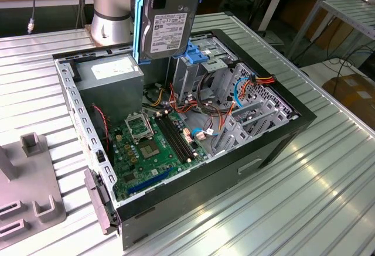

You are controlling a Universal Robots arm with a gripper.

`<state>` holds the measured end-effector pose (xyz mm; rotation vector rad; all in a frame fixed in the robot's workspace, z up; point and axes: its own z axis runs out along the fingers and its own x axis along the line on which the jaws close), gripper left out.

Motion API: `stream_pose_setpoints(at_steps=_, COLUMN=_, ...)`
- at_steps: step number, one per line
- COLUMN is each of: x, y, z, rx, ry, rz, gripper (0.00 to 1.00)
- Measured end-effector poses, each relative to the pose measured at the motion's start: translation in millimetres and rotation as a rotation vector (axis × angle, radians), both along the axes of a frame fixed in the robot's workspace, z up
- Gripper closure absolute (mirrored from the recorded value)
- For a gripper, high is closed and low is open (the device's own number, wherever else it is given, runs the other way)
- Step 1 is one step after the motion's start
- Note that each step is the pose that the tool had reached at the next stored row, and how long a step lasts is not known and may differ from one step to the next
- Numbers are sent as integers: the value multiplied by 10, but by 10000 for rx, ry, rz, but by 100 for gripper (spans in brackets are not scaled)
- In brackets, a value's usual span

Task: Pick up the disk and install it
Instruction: 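Insert the disk into the insertion slot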

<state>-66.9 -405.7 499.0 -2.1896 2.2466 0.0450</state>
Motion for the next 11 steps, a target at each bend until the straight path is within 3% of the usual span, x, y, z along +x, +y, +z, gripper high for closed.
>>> stream_pose_setpoints(at_steps=11, x=14, y=-4, z=0, rx=-1, ry=0, rz=1, gripper=63)
